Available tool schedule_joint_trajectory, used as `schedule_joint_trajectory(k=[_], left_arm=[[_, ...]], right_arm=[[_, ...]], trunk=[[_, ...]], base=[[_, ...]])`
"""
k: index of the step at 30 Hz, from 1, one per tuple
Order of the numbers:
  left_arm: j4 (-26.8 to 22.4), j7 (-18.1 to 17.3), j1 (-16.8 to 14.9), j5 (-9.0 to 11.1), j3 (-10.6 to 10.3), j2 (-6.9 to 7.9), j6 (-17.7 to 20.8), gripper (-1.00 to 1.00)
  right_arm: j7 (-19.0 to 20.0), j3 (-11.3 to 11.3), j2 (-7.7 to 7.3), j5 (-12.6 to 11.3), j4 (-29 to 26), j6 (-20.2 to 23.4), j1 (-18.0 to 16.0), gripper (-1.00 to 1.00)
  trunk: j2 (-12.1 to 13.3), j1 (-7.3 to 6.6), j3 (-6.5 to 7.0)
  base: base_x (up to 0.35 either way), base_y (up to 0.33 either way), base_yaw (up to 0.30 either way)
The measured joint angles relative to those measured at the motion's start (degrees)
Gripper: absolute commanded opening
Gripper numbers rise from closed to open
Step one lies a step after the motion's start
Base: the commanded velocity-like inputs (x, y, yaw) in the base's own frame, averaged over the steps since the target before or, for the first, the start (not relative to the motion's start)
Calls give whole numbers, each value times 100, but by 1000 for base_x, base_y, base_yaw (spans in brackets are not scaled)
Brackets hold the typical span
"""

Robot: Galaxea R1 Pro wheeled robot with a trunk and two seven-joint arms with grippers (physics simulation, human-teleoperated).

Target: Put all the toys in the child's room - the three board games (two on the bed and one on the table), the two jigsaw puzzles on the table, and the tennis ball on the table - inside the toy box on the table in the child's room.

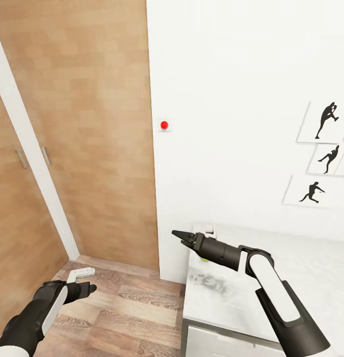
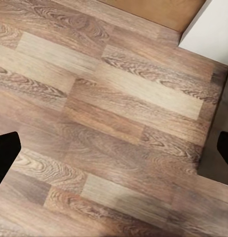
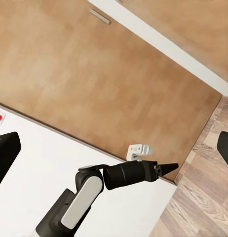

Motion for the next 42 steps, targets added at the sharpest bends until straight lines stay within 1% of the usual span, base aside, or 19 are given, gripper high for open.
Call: schedule_joint_trajectory(k=[7,13,21,23,24,26,27,28,30,31,32,33,34,35,37,38,40,41,42], left_arm=[[4,2,-2,-3,-7,0,-1,100],[4,-2,0,-2,-9,0,-1,100],[2,-5,0,1,-16,17,-2,100],[7,-5,-1,2,-13,27,-2,100],[8,-7,-2,4,-12,33,-2,100],[9,-11,-3,7,-9,33,-2,100],[10,-12,-5,7,-12,31,-3,100],[9,-14,-4,8,-11,30,-2,100],[9,-49,-7,11,-11,33,-2,100],[8,-90,-6,16,-11,39,-2,100],[7,-119,-6,16,-10,42,-2,100],[9,-186,-7,14,-10,47,-2,100],[9,-258,-7,10,-9,55,-2,100],[8,-293,-9,9,-9,58,-2,100],[7,-403,-14,4,-8,65,-1,100],[5,-424,-15,3,-8,66,-1,100],[5,-470,-19,1,-10,68,1,100],[6,-486,-18,2,-13,69,0,100],[5,-498,-18,1,-13,71,-1,100]], right_arm=[[-33,-5,7,340,1,-15,0,100],[-137,-18,7,444,1,-18,0,100],[-692,-17,20,517,-10,0,-41,100],[-966,-15,30,537,-10,47,-283,100],[-1191,-14,31,518,-11,84,-502,100],[-1788,-19,66,445,-8,294,-1025,100],[-2100,-20,148,377,-8,452,-1299,100],[-2262,-20,214,337,-9,528,-1451,100],[-2988,-8,567,139,20,700,-2046,100],[-3466,4,739,76,52,747,-2356,100],[-3740,11,821,57,75,770,-2521,100],[-4315,27,974,-24,141,790,-2799,100],[-4916,40,1124,-165,254,804,-3056,100],[-5208,46,1188,-268,336,810,-3173,100],[-6193,63,1348,-874,766,810,-3472,100],[-6414,64,1369,-1053,889,807,-3521,100],[-7170,58,1398,-1699,1297,797,-3630,100],[-7516,60,1393,-1975,1411,790,-3658,100],[-7690,61,1389,-2101,1459,785,-3668,100]], trunk=[[0,0,0],[0,0,0],[0,0,0],[0,0,1],[0,0,1],[0,0,1],[0,0,1],[0,0,1],[0,0,2],[0,0,2],[0,0,1],[0,0,2],[0,0,1],[0,0,1],[1,1,1],[1,1,1],[2,1,1],[1,1,1],[1,1,1]], base=[[0,0,0],[0,0,0],[0,0,0],[0,0,0],[0,0,0],[0,0,0],[0,0,0],[0,0,0],[0,0,0],[0,0,0],[0,0,0],[0,0,0],[-5,9,0],[-35,57,0],[-98,129,0],[-150,175,0],[-143,142,0],[-99,92,0],[-63,59,0]])
